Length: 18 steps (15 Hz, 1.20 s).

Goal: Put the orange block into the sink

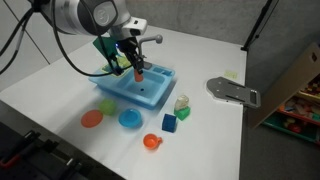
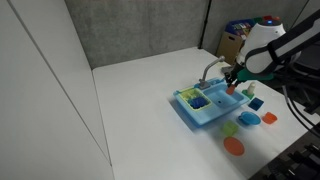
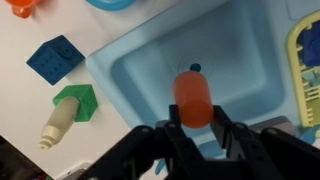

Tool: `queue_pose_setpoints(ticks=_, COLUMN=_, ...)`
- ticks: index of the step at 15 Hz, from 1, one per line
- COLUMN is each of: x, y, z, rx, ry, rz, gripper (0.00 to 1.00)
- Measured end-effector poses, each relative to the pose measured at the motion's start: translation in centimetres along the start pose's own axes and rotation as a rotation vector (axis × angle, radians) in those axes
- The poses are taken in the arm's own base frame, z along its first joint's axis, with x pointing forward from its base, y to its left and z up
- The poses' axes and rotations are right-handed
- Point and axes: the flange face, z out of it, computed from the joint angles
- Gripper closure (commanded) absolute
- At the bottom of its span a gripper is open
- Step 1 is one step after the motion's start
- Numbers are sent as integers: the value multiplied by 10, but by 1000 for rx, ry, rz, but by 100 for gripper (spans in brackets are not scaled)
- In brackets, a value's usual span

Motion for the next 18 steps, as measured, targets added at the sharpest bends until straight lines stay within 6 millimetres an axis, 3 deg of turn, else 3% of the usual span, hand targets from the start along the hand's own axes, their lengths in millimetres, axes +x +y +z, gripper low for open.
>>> queue_pose_setpoints(ticks=5, x=-7, y=-35, z=-5, rx=42, ry=11, rz=-50, gripper=88)
queue_pose_setpoints(ticks=8, x=-9, y=-45, z=1, rx=57, ry=26, rz=-65, gripper=88)
queue_pose_setpoints(ticks=18, x=-9, y=-23, z=56, rx=91, ry=25, rz=-24, gripper=88)
